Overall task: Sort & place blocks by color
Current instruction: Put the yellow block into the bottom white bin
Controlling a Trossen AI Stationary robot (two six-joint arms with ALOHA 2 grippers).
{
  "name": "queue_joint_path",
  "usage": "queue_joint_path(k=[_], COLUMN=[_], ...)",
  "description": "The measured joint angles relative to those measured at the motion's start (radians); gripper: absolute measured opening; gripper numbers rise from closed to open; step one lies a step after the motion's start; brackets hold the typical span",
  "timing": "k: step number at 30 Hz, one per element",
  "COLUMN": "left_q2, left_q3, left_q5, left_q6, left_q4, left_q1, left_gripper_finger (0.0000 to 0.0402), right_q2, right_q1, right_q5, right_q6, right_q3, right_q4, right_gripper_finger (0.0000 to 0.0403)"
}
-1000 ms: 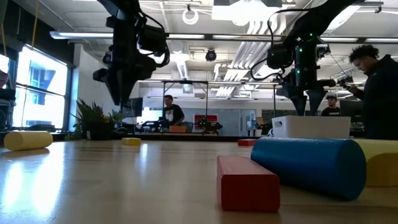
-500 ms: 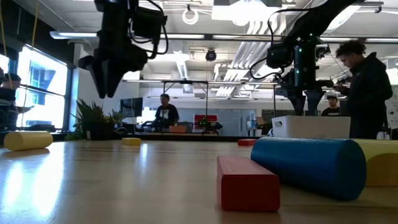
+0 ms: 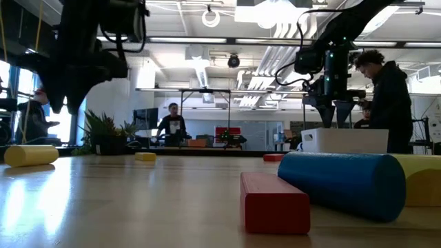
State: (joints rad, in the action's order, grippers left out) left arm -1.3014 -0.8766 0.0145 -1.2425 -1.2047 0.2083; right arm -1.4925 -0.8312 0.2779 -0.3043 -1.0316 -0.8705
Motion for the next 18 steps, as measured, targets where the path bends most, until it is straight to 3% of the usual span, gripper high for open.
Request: queue_joint_path(k=[7,13,18], left_q2=[0.016,0.016,0.002], left_q3=[0.075,0.125,0.128], left_q5=[0.005,0.018,0.003], left_q6=[-0.230,-0.332,-0.388], left_q4=[0.027,0.164,0.159], left_q1=[-0.125,-0.194,-0.221], left_gripper_finger=[0.0133,0.0133,0.0133], right_q2=[0.000,0.000,0.000], right_q1=[0.000,0.000,0.000], right_q5=[-0.001,-0.001,-0.001], right_q6=[0.064,0.089,0.106], right_q3=[0.000,0.000,0.000], right_q4=[0.024,0.024,0.026], right_gripper_finger=[0.0216,0.0216,0.0216])
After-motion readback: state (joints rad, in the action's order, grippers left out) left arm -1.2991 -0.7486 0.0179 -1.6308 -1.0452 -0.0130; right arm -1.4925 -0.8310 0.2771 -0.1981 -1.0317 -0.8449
